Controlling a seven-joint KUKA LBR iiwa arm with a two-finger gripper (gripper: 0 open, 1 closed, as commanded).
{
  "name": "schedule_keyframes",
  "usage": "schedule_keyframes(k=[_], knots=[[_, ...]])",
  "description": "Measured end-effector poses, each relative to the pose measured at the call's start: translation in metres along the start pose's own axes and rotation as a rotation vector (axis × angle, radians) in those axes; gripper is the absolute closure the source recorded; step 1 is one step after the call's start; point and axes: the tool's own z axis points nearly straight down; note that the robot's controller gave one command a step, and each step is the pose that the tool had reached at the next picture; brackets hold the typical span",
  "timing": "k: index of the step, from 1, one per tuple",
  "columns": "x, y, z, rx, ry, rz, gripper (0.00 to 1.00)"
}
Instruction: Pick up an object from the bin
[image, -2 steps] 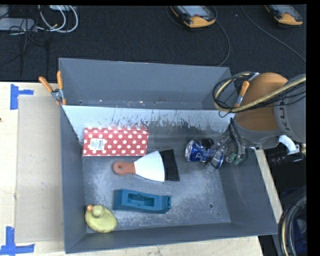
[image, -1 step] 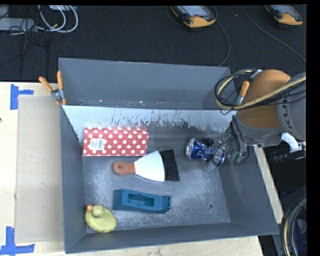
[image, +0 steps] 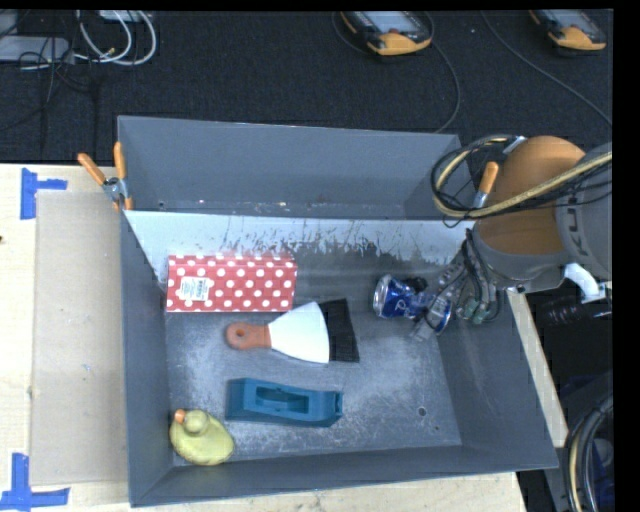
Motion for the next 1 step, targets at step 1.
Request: schedule_keyframes(k=[1], knots=[[0.0004, -0.0003, -0.0046, 0.001, 0.002, 0.0, 1.0]])
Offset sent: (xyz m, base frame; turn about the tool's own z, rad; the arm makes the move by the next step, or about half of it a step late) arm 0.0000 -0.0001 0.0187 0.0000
